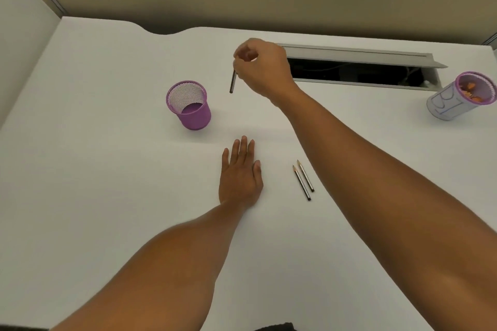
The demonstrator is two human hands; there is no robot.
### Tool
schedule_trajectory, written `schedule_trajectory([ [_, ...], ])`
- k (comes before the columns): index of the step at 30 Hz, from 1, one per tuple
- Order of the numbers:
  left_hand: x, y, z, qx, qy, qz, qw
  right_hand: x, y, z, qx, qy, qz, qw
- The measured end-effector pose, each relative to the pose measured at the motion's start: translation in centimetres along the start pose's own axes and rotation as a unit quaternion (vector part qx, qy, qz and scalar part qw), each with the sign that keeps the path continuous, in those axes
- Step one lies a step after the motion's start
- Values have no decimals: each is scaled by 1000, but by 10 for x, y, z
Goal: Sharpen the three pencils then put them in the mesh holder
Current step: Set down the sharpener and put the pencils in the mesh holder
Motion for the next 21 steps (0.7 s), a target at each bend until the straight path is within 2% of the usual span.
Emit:
schedule_trajectory([
  [6, -1, -1, -1, 0, 1, 4, 1000, -10, -25, -53, 18, -38, 43, 998],
  [12, 0, 0, 0, -5, -2, 3, 1000, -2, -6, -104, 88, -117, 21, 989],
  [21, 1, 0, -3, -39, -7, 2, 999, 5, 3, -127, 136, -144, 9, 980],
])
Point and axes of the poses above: each hand's wrist, its own x-axis away from the middle knuckle, its own z-axis out of the back of the hand, y = z × x, the point moved 6 cm from there along -x, towards the middle knuckle, and after that the axes turned 9 degrees about x, right-handed, at the moved point
